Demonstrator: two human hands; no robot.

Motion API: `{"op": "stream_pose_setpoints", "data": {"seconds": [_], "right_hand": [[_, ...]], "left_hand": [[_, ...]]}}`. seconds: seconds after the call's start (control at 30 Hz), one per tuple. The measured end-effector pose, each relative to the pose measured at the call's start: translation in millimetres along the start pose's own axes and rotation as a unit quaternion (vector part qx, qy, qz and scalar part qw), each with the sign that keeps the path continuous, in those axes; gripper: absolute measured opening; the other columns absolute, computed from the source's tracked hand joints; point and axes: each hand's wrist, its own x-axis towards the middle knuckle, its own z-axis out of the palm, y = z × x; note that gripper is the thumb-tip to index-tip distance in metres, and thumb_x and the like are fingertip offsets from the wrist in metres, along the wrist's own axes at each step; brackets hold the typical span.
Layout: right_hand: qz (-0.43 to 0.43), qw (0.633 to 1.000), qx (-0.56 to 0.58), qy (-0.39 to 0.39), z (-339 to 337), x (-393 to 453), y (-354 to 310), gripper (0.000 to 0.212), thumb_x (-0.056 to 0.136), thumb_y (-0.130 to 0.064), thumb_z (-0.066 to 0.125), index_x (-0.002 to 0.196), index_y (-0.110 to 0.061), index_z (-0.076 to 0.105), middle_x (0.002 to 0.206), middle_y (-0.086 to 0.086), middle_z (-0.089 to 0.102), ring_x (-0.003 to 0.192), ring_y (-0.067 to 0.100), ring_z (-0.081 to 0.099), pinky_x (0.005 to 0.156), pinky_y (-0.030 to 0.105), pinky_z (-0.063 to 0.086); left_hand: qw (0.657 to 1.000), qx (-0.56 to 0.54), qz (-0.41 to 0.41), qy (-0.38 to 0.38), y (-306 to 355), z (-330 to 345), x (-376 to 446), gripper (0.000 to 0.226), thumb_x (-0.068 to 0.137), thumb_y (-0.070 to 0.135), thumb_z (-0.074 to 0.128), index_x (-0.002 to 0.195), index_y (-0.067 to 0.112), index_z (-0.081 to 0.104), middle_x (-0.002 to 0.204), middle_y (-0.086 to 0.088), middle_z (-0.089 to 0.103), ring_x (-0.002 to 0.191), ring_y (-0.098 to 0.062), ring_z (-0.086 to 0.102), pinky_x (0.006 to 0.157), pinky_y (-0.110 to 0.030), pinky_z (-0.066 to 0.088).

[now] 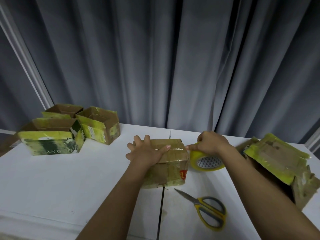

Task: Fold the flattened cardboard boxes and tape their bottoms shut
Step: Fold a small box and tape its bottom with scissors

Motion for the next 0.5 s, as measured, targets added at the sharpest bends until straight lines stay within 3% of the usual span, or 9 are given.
{"op": "stream_pose_setpoints", "data": {"seconds": [0.2,0.33,0.4,0.5], "right_hand": [[-0.005,1.0,0.002,0.002,0.6,-1.5,3.4,0.055,0.076,-0.074,0.055,0.07,-0.02,0.061,0.072,-0.003,0.058,0.07,0.016,0.059,0.052,0.023,0.035],[-0.006,1.0,0.017,-0.002,2.0,-2.0,4.8,0.059,0.075,-0.076,0.054,0.072,-0.018,0.065,0.071,-0.002,0.059,0.07,0.016,0.06,0.057,0.025,0.041],[-0.006,1.0,0.013,-0.003,2.2,-3.2,5.4,0.061,0.076,-0.076,0.053,0.078,-0.017,0.067,0.073,-0.003,0.06,0.07,0.015,0.06,0.057,0.025,0.043],[-0.003,1.0,0.014,-0.002,4.1,-4.2,5.9,0.064,0.076,-0.076,0.052,0.085,-0.015,0.069,0.078,-0.002,0.064,0.069,0.014,0.06,0.061,0.026,0.048]], "left_hand": [[0.995,-0.064,0.073,-0.028,-20.0,-8.2,7.9,0.058,0.085,0.064,0.049,0.133,0.035,0.037,0.138,-0.003,0.026,0.127,-0.032,0.023,0.102,-0.045,0.029],[0.977,-0.149,0.147,-0.03,-41.3,-12.0,16.3,0.05,0.089,0.049,0.057,0.136,0.038,0.043,0.139,0.004,0.034,0.13,-0.026,0.026,0.108,-0.039,0.024],[0.949,-0.259,0.179,-0.018,-53.9,-14.6,18.5,0.046,0.09,0.033,0.061,0.134,0.035,0.048,0.135,0.005,0.044,0.123,-0.016,0.041,0.107,-0.03,0.033],[0.881,-0.443,0.157,-0.057,-69.6,-17.5,13.6,0.041,0.097,0.013,0.051,0.133,0.032,0.05,0.126,0.009,0.052,0.106,-0.002,0.056,0.082,-0.014,0.05]]}}
